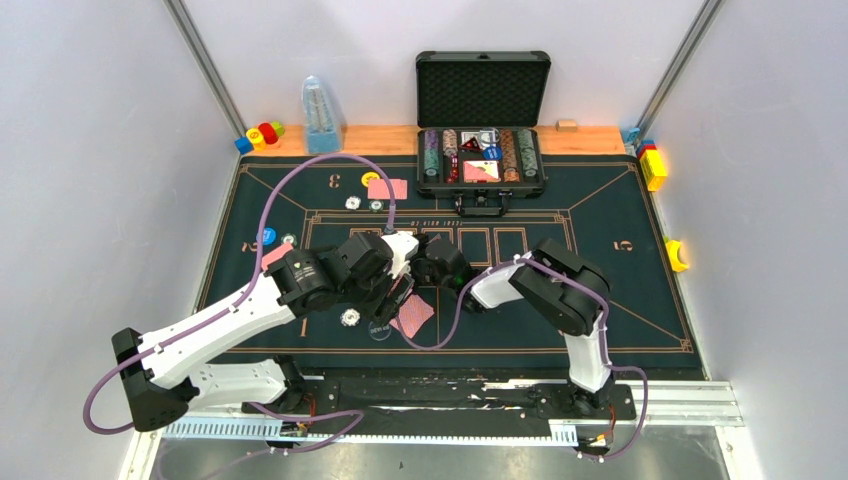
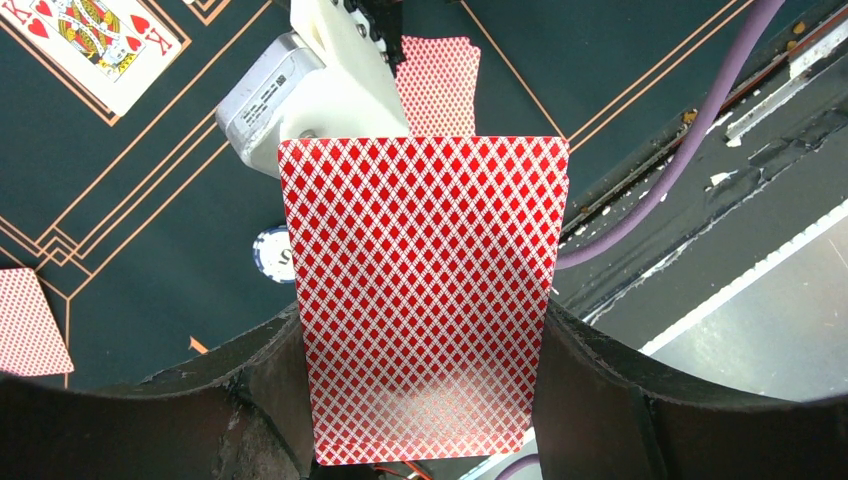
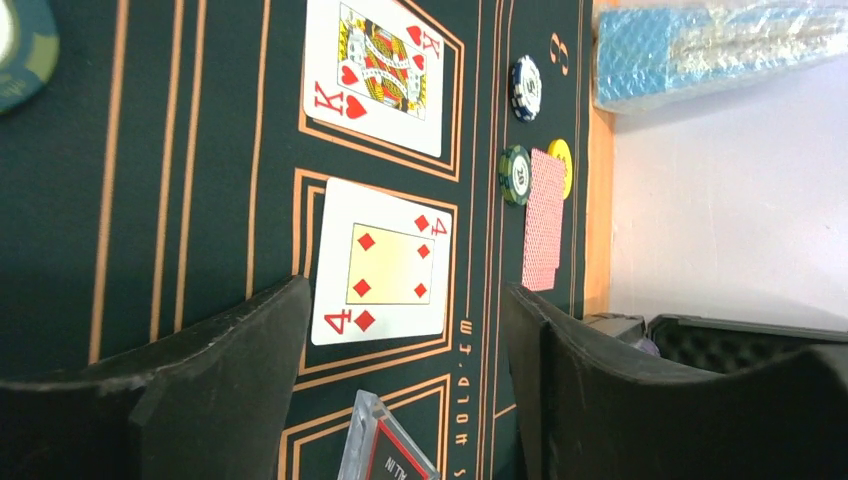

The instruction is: Distribute texas hold em gaming equipment

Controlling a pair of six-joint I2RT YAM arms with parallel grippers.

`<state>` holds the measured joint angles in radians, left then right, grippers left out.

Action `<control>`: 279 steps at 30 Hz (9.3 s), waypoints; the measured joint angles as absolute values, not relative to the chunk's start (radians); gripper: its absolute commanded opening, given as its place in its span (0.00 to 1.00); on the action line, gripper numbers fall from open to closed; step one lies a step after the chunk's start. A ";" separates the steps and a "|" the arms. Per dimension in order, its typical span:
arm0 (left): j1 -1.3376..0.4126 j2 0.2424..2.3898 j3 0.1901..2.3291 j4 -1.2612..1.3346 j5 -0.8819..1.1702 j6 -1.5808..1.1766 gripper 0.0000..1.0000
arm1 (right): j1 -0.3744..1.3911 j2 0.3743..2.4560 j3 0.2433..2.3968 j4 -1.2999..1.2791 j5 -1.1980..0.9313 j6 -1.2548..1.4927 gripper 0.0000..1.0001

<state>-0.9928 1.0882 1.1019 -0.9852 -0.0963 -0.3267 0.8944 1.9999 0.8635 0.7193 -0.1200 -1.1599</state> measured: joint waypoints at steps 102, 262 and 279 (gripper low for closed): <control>-0.993 1.069 1.102 -0.984 -0.094 -0.323 0.00 | 0.783 2.001 1.295 -0.255 0.392 0.400 0.59; -0.992 1.076 1.092 -0.968 -0.061 -0.304 0.00 | 0.756 1.432 0.962 0.048 -0.782 0.622 0.44; -0.992 1.076 1.092 -0.969 -0.060 -0.304 0.00 | 0.756 1.372 0.963 -0.044 -0.698 0.593 0.10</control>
<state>-0.9916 1.0760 1.0924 -0.9688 -0.0605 -0.3042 0.7559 1.3724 0.9630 -0.0444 -0.6975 0.5926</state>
